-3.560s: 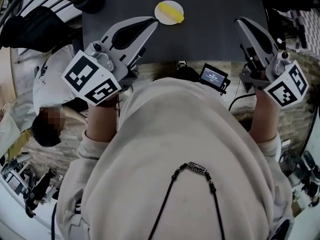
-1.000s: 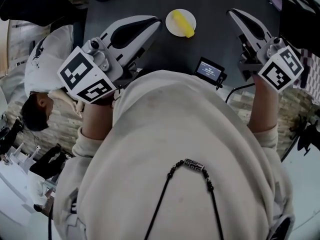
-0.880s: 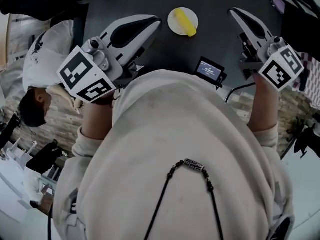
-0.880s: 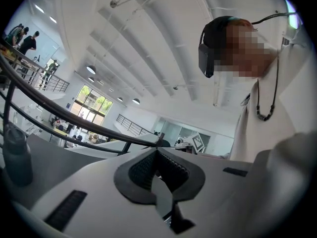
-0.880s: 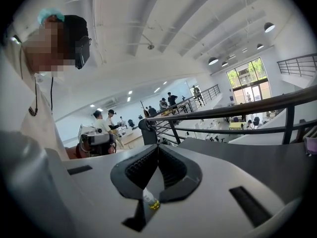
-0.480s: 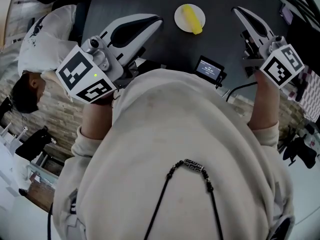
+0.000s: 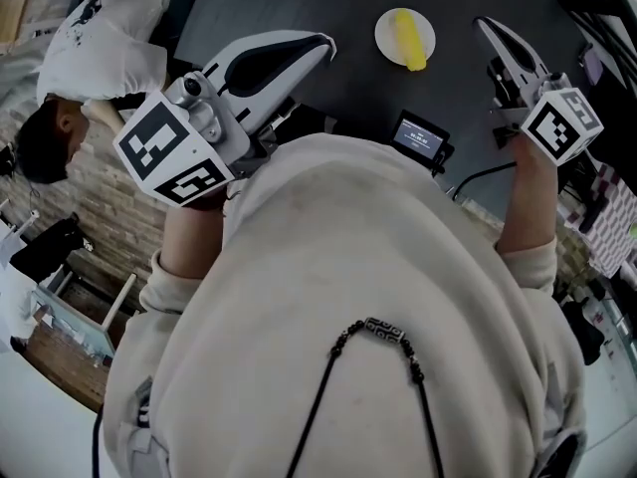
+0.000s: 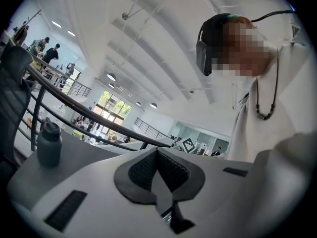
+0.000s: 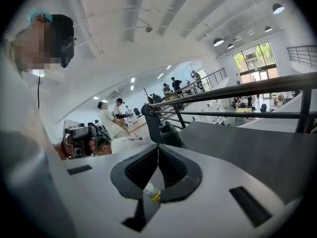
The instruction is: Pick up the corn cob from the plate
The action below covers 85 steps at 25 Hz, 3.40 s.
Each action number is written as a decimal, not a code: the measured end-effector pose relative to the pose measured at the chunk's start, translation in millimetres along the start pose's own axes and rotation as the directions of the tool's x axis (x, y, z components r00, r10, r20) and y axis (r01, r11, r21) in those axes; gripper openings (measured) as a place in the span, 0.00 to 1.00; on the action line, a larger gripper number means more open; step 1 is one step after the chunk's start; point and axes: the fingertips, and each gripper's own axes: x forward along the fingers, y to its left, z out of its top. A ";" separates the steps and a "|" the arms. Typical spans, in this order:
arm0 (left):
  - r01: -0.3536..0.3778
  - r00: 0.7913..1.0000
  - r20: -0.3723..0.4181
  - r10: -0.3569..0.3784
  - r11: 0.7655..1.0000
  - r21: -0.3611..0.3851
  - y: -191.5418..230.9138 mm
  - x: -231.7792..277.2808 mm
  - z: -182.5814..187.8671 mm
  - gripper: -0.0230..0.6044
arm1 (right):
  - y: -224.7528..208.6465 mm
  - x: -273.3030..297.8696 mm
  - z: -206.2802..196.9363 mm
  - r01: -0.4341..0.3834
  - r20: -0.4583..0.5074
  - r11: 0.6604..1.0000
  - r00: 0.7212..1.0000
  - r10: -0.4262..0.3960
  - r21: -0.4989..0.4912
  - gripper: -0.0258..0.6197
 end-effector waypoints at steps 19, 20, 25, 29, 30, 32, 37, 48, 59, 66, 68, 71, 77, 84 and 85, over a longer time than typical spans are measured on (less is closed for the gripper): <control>-0.027 1.000 -0.012 0.026 0.998 -0.060 -2.9 -4.1 -14.9 0.04 | -17.9 25.3 -13.4 0.004 -0.076 1.000 0.997 -0.002 0.027 0.09; -0.028 1.000 -0.012 0.027 0.998 -0.062 -2.6 -4.3 -14.9 0.04 | -20.0 25.7 -15.6 0.007 -0.082 0.999 0.997 -0.004 0.035 0.11; -0.048 0.999 -0.011 0.047 0.996 -0.074 7.1 -6.4 -15.7 0.04 | -36.0 35.7 -33.1 0.019 -0.129 0.998 0.992 -0.012 0.057 0.17; -0.066 0.998 -0.010 0.066 0.994 -0.090 16.3 -10.2 -16.6 0.04 | -53.3 49.2 -53.6 0.044 -0.182 0.997 0.983 -0.032 0.067 0.24; -0.069 0.998 -0.010 0.069 0.993 -0.094 17.3 -11.2 -16.8 0.04 | -57.6 51.9 -59.1 0.050 -0.196 0.996 0.980 -0.035 0.073 0.25; -0.076 0.997 -0.008 0.075 0.992 -0.106 19.7 -13.4 -17.5 0.04 | -65.9 57.4 -71.6 0.060 -0.230 0.995 0.972 -0.041 0.076 0.27; -0.098 0.995 -0.002 0.099 0.987 -0.127 25.0 -20.4 -19.6 0.04 | -84.9 70.2 -103.2 0.088 -0.311 0.993 0.949 -0.058 0.081 0.33; -0.132 0.991 -0.007 0.132 0.979 -0.158 31.7 -34.0 -27.4 0.04 | -118.0 87.0 -162.3 0.151 -0.404 0.978 0.911 -0.080 0.147 0.40; -0.139 0.988 0.047 0.150 0.974 -0.178 35.4 -43.1 -22.8 0.04 | -149.0 95.9 -211.8 0.251 -0.504 0.960 0.849 -0.157 0.125 0.49; -0.138 0.986 0.066 0.154 0.969 -0.202 36.6 -45.4 -24.6 0.04 | -164.9 97.4 -232.7 0.290 -0.551 0.952 0.813 -0.189 0.101 0.53; -0.146 0.985 0.061 0.161 0.968 -0.202 37.0 -46.1 -26.9 0.04 | -165.5 98.8 -238.0 0.288 -0.563 0.953 0.805 -0.186 0.096 0.53; -0.153 0.984 0.055 0.167 0.967 -0.202 37.5 -47.1 -28.7 0.04 | -165.2 101.5 -245.9 0.284 -0.584 0.955 0.791 -0.181 0.089 0.54; -0.123 0.979 0.129 0.161 0.957 -0.263 41.6 -53.5 -17.2 0.04 | -163.0 104.5 -266.8 0.245 -0.662 0.970 0.724 -0.193 -0.015 0.53; -0.121 0.966 0.184 0.181 0.947 -0.299 48.0 -57.6 -9.5 0.04 | -170.7 107.1 -277.8 0.274 -0.678 0.960 0.696 -0.237 -0.054 0.45; -0.121 0.966 0.186 0.183 0.946 -0.300 48.2 -57.4 -9.3 0.04 | -171.1 107.8 -277.8 0.280 -0.676 0.959 0.699 -0.235 -0.044 0.44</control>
